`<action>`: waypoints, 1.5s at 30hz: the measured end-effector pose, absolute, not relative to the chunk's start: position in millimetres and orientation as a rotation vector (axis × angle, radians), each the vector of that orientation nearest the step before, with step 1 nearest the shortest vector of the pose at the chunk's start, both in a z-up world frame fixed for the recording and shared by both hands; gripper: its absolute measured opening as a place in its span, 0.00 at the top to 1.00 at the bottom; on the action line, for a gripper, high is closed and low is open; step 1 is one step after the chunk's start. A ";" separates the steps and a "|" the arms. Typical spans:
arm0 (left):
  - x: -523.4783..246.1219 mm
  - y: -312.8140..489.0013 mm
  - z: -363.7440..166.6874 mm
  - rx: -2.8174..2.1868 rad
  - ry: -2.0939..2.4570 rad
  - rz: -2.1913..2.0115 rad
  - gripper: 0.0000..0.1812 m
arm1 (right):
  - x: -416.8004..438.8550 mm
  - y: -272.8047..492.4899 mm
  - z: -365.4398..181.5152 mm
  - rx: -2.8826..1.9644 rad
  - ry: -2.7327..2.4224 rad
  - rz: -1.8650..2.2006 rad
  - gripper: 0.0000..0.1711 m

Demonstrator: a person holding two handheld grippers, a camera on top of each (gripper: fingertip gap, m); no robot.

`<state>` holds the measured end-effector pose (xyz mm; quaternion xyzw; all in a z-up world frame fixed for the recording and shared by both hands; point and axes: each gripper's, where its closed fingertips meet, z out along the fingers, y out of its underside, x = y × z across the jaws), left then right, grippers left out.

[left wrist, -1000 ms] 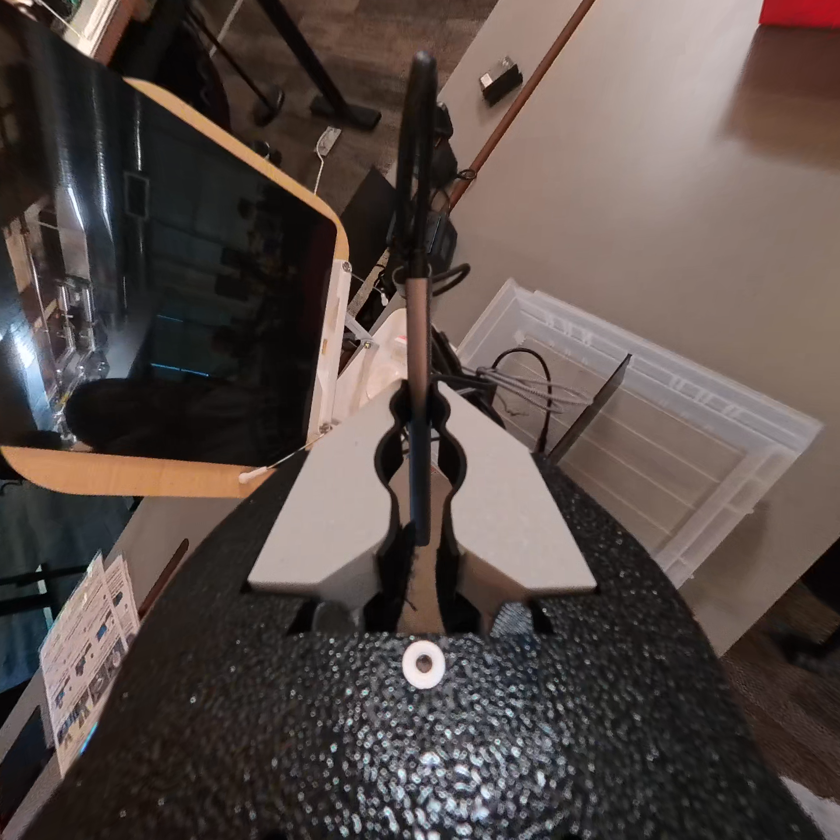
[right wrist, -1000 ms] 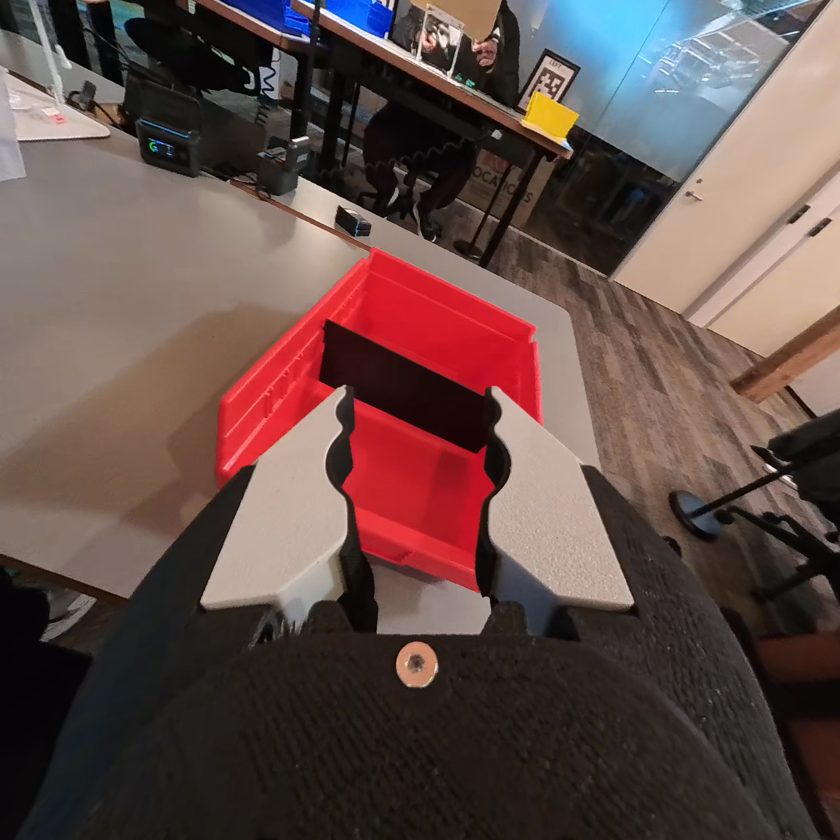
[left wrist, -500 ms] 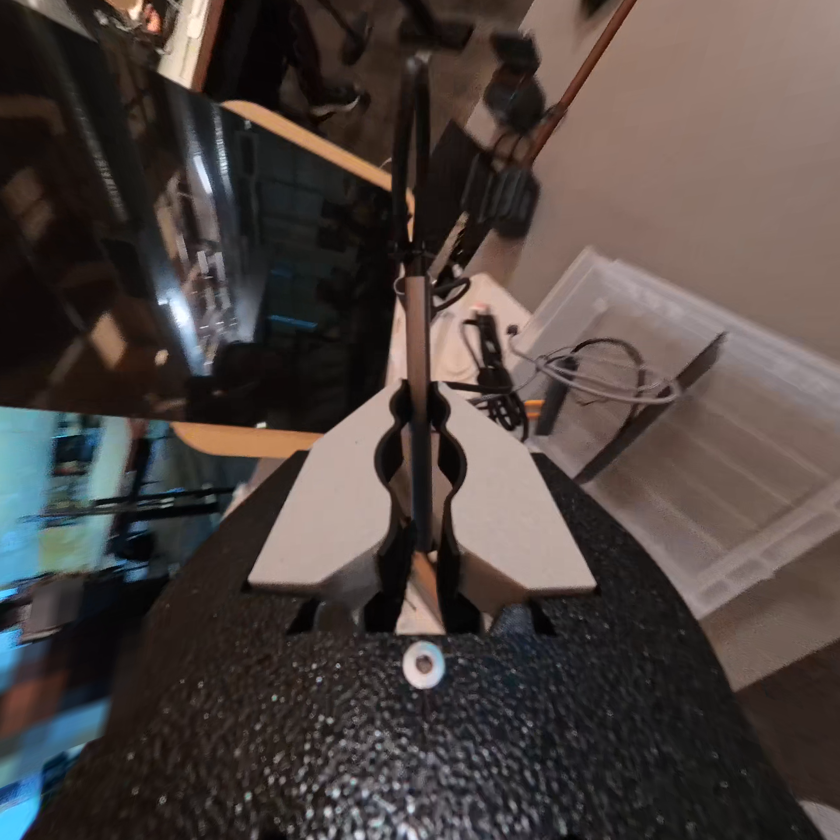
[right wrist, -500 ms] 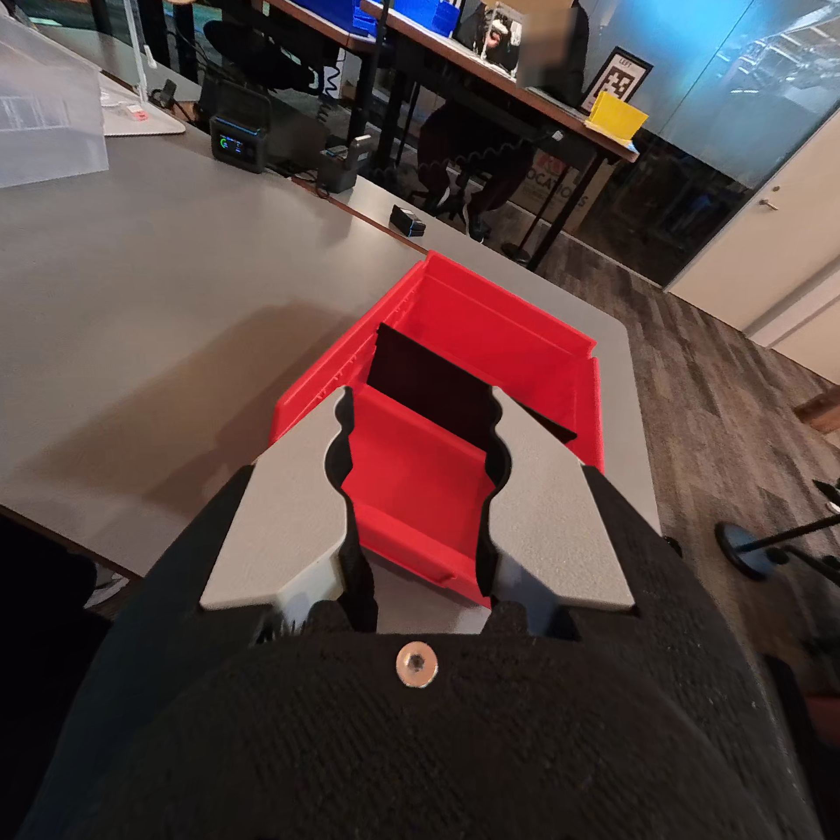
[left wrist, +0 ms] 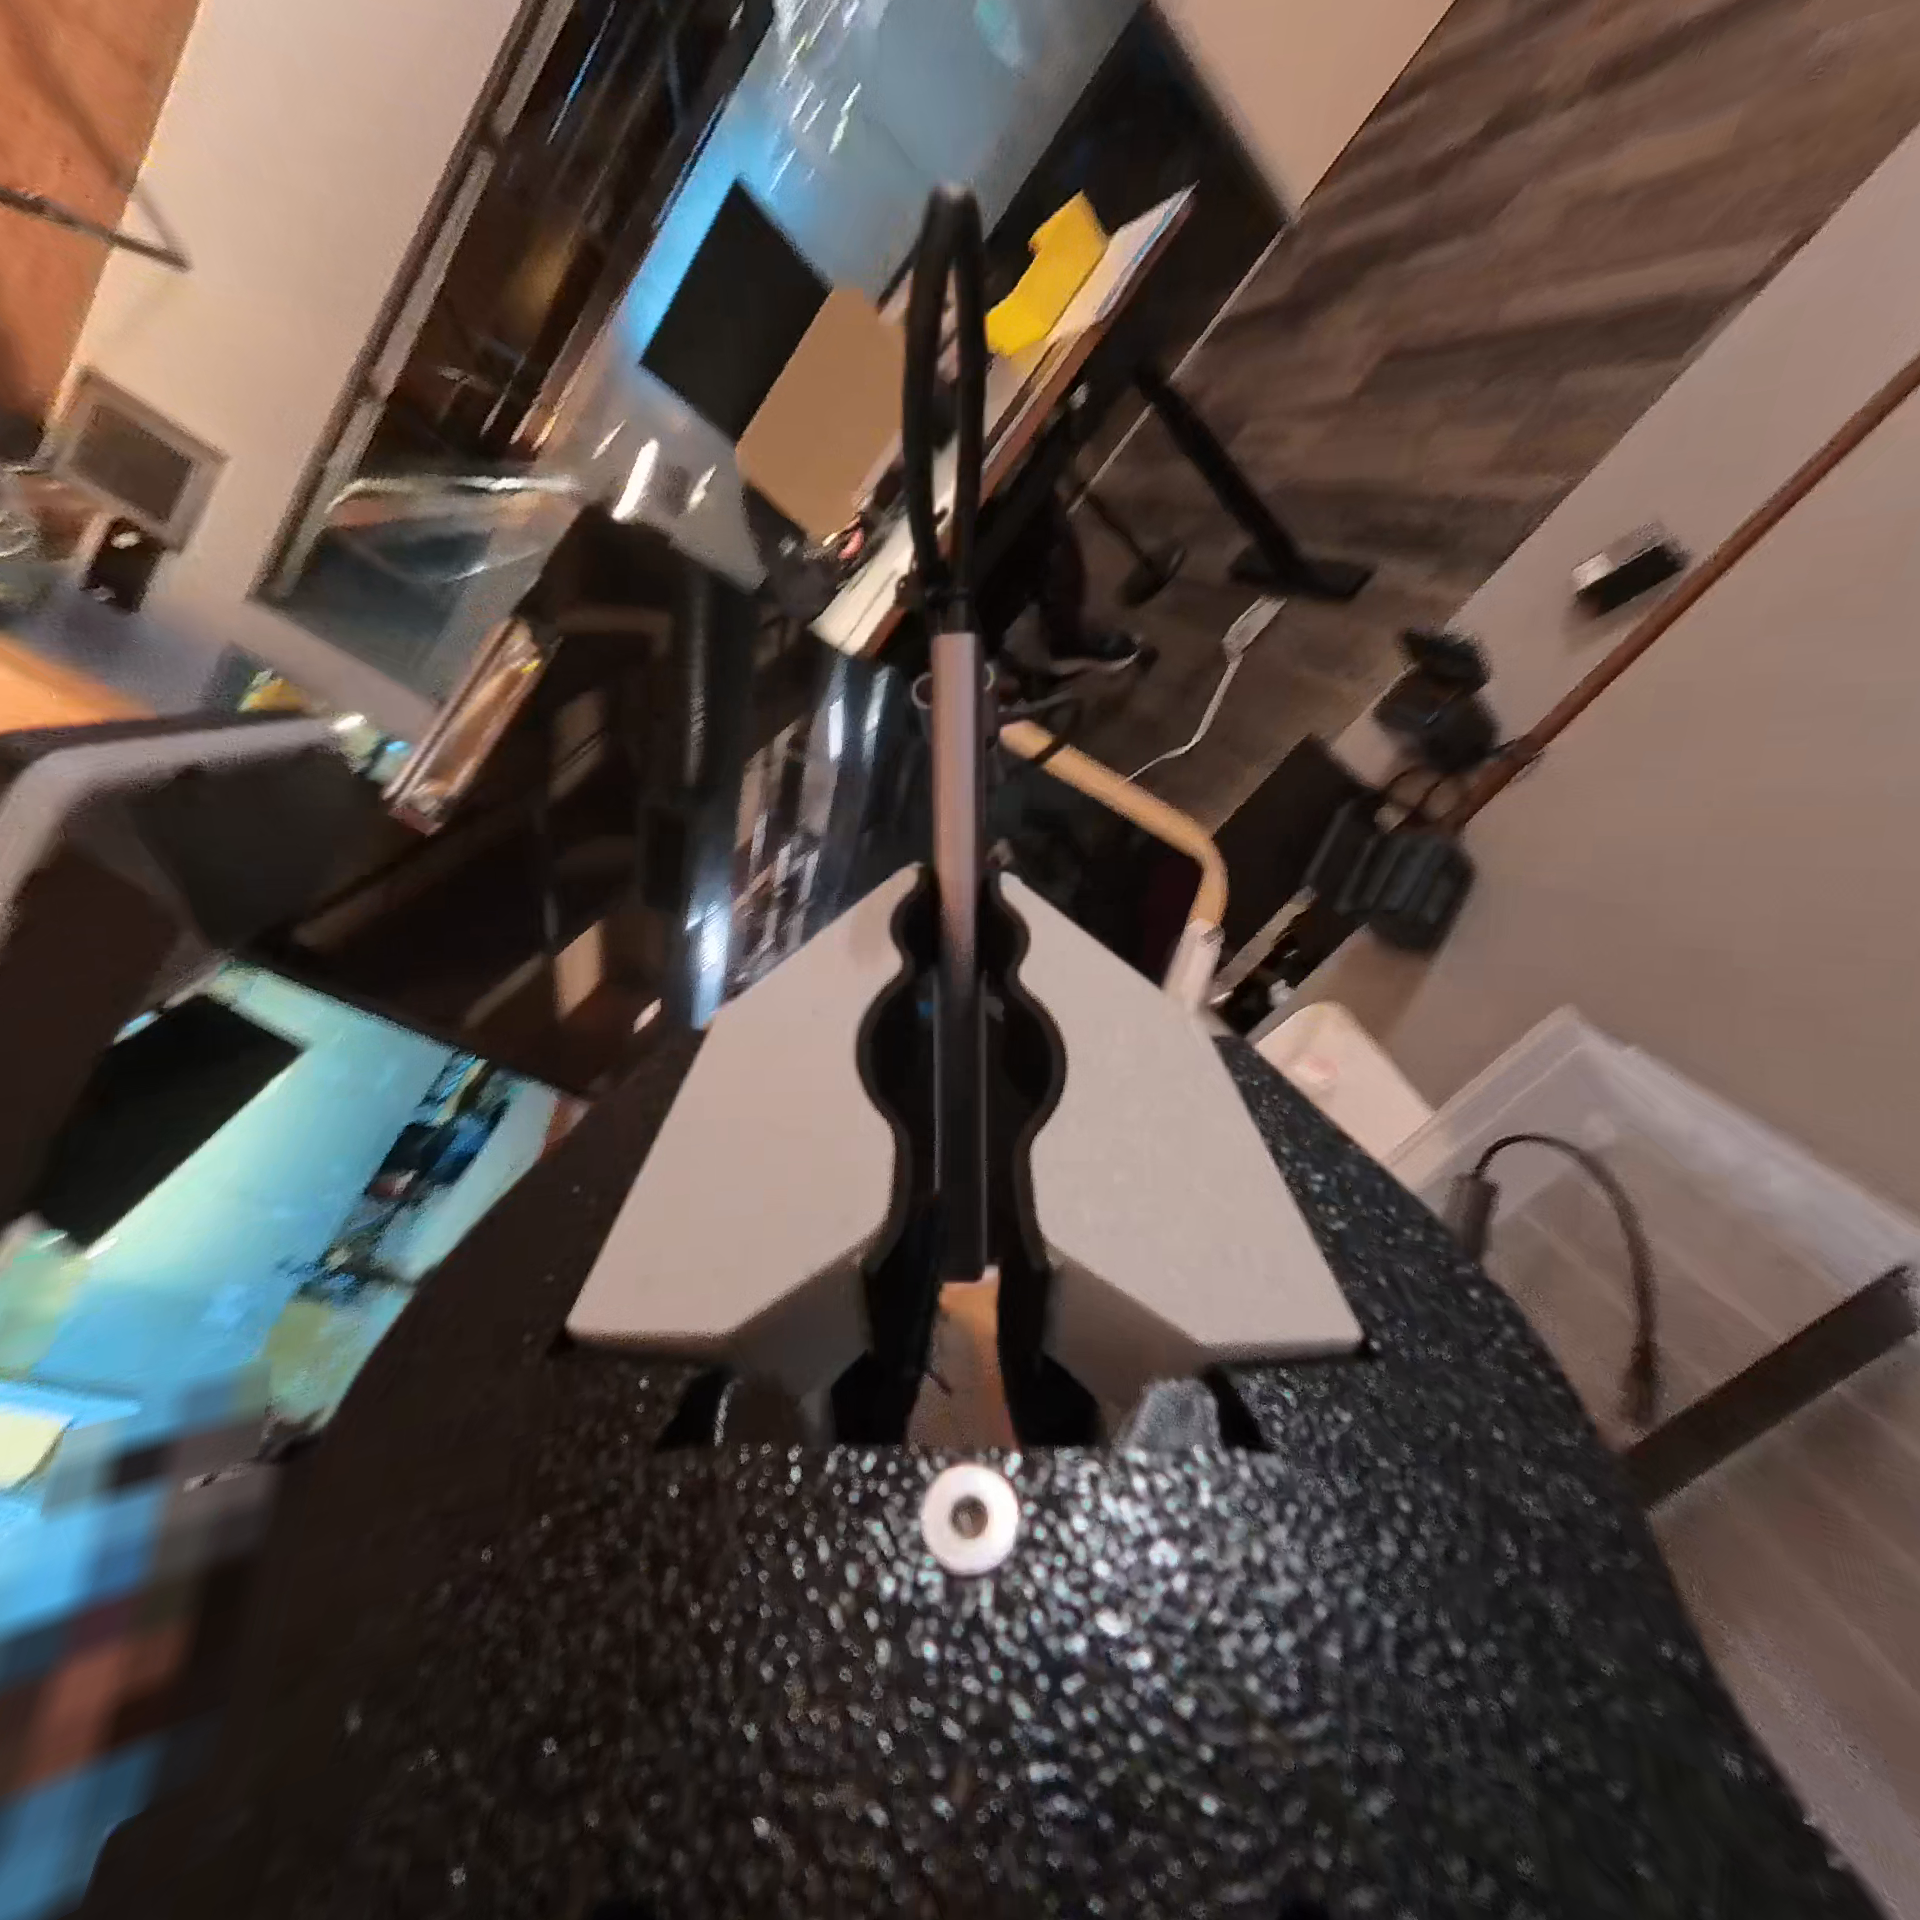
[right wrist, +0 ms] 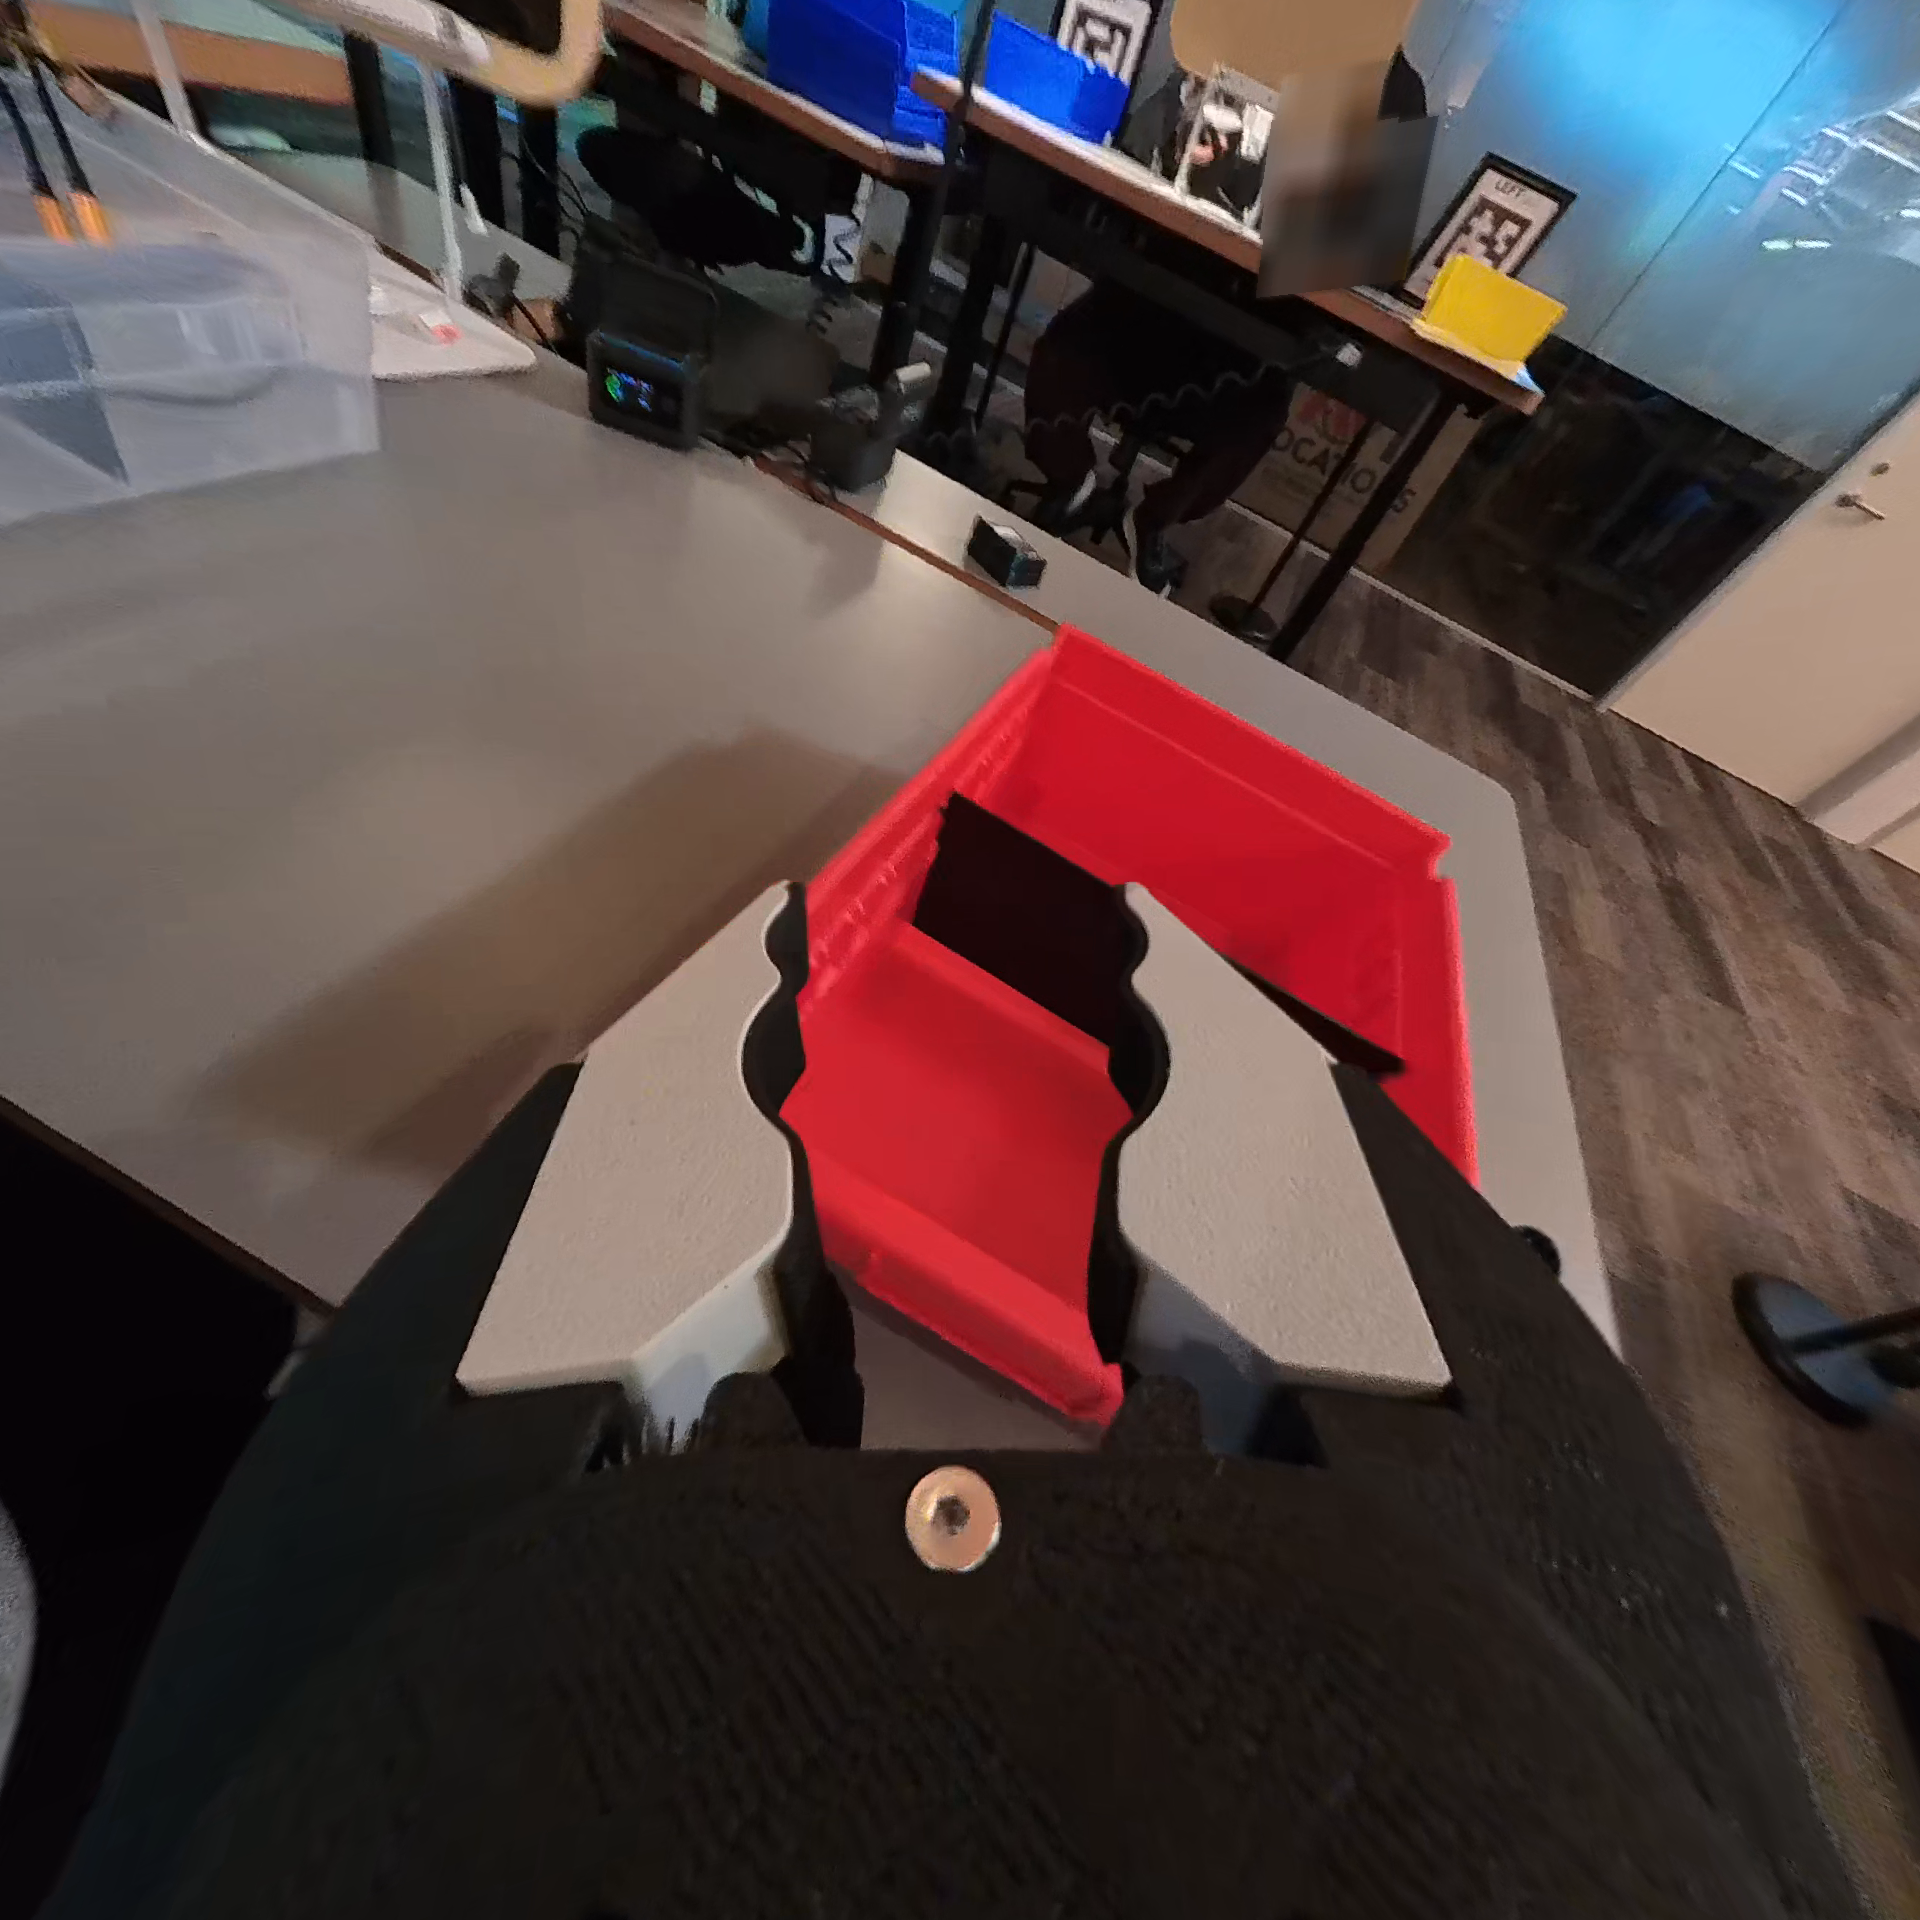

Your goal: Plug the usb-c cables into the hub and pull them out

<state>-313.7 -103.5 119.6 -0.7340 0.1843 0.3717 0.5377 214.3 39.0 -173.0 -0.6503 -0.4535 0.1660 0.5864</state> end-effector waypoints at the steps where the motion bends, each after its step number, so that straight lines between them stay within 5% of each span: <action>1: -301.0 -98.2 119.1 -1.737 0.457 0.821 0.96 | 205.9 35.9 -168.1 -1.495 -1.054 0.434 0.67; 12: -119.2 -27.9 34.7 -1.539 0.487 -0.066 0.96 | 65.8 -24.2 -103.2 -1.175 -1.113 1.105 0.73; 21: -9.2 0.1 -73.8 -1.433 0.450 -0.604 0.96 | 15.0 -10.4 -114.5 -1.175 -1.062 1.197 0.73; 30: 23.7 -15.3 -131.7 -1.365 0.423 -1.111 0.96 | 9.8 -18.6 -149.7 -1.174 -1.110 1.558 0.90; 36: 24.3 -27.6 -149.0 -1.376 0.438 -1.225 0.97 | 9.7 -36.8 -170.3 -1.169 -1.306 1.567 0.97; 45: 27.7 -51.1 -180.8 -1.649 0.722 -0.857 0.96 | 14.1 -55.9 -189.6 -1.153 -1.525 1.487 0.97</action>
